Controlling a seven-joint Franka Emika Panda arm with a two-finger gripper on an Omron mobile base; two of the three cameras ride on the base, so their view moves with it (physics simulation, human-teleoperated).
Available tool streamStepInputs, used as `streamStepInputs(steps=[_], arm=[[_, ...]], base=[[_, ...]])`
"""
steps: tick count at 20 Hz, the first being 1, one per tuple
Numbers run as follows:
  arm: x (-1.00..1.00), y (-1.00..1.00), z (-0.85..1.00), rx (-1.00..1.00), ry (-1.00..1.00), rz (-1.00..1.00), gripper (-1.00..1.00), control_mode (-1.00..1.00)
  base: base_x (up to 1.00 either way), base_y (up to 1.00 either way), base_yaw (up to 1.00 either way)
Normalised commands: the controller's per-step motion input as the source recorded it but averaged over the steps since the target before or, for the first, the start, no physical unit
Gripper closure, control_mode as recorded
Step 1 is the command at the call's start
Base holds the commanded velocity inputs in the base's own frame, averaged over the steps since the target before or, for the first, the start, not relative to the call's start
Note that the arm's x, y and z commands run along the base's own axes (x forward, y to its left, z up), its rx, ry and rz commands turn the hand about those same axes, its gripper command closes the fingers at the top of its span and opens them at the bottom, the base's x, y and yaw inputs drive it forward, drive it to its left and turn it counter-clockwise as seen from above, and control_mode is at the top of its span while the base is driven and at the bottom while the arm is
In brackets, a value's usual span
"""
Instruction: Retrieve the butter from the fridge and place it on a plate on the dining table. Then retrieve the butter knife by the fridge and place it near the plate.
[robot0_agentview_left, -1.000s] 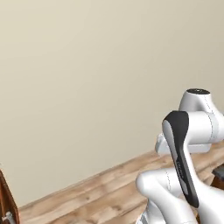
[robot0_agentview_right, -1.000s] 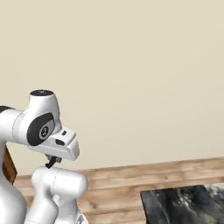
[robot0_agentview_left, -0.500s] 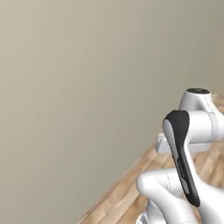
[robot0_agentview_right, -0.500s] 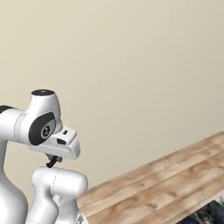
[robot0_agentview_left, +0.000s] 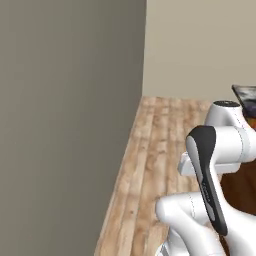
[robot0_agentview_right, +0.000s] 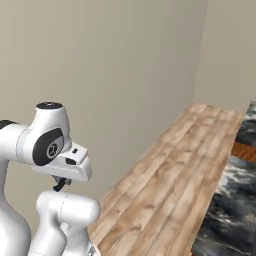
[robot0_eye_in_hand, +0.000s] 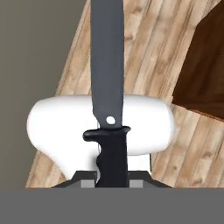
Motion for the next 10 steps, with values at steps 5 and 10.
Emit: streamStepInputs(steps=[5,10], arm=[[0.0,0.0,0.0,0.0,0.0,0.0,1.0,1.0],[0.0,0.0,0.0,0.0,0.0,0.0,1.0,1.0]], base=[[0.68,0.34,-0.82],[0.91,0.42,-0.72]])
